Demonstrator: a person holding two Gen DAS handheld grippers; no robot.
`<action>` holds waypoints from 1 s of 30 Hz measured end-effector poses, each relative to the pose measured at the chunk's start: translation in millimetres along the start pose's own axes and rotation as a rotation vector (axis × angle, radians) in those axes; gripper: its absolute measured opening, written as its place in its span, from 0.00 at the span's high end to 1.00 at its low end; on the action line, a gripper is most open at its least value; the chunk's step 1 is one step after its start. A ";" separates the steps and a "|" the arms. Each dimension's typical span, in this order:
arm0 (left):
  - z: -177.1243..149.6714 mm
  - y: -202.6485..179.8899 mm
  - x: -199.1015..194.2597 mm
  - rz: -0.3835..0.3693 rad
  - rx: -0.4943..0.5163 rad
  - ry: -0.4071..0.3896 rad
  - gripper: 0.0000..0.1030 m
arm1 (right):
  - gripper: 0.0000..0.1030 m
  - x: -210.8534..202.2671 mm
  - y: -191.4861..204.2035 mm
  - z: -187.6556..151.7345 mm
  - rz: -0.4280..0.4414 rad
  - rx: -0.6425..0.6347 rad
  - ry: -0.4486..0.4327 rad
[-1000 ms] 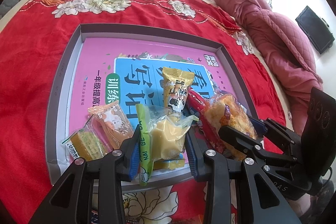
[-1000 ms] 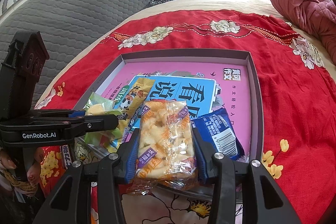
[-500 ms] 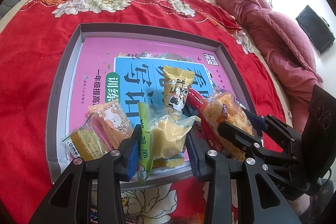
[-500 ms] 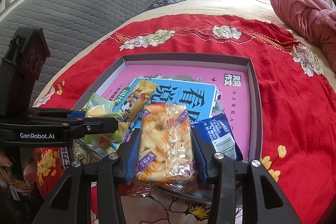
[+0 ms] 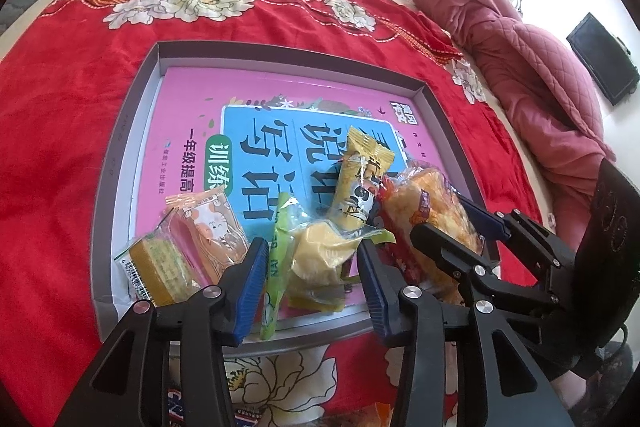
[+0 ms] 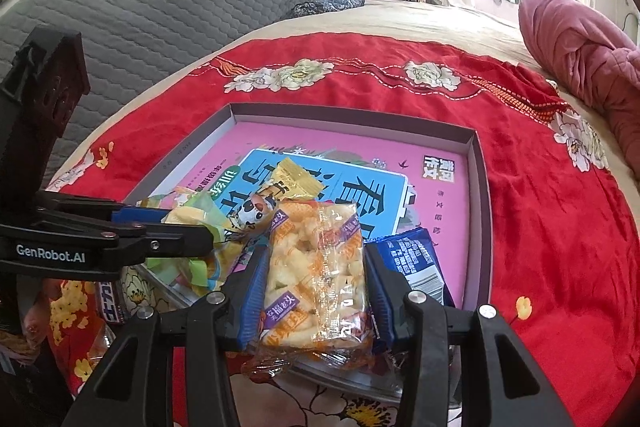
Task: Organize snacks
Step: 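Lower the puffed-snack bag into the tray with the right tool while the left tool lowers the green packet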
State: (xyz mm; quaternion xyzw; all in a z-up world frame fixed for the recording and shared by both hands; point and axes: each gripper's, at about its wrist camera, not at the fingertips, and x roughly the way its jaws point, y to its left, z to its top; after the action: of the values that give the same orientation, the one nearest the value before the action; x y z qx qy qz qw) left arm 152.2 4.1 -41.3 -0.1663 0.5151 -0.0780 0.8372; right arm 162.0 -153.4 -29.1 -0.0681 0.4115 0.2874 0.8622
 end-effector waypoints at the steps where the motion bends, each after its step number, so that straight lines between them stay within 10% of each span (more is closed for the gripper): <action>1: -0.1 0.0 -0.6 0.001 0.000 -0.001 0.53 | 0.55 0.4 -0.4 0.3 -0.001 -0.001 0.000; 30: 2.9 1.1 -11.1 -0.020 -0.030 -0.014 0.42 | 0.55 -0.6 -1.5 3.7 0.010 0.015 -0.009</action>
State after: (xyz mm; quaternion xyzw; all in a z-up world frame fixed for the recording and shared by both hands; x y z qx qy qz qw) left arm 149.7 9.1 -31.1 -0.1844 0.5085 -0.0775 0.8375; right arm 165.0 -153.6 -26.4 -0.0581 0.4102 0.2890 0.8631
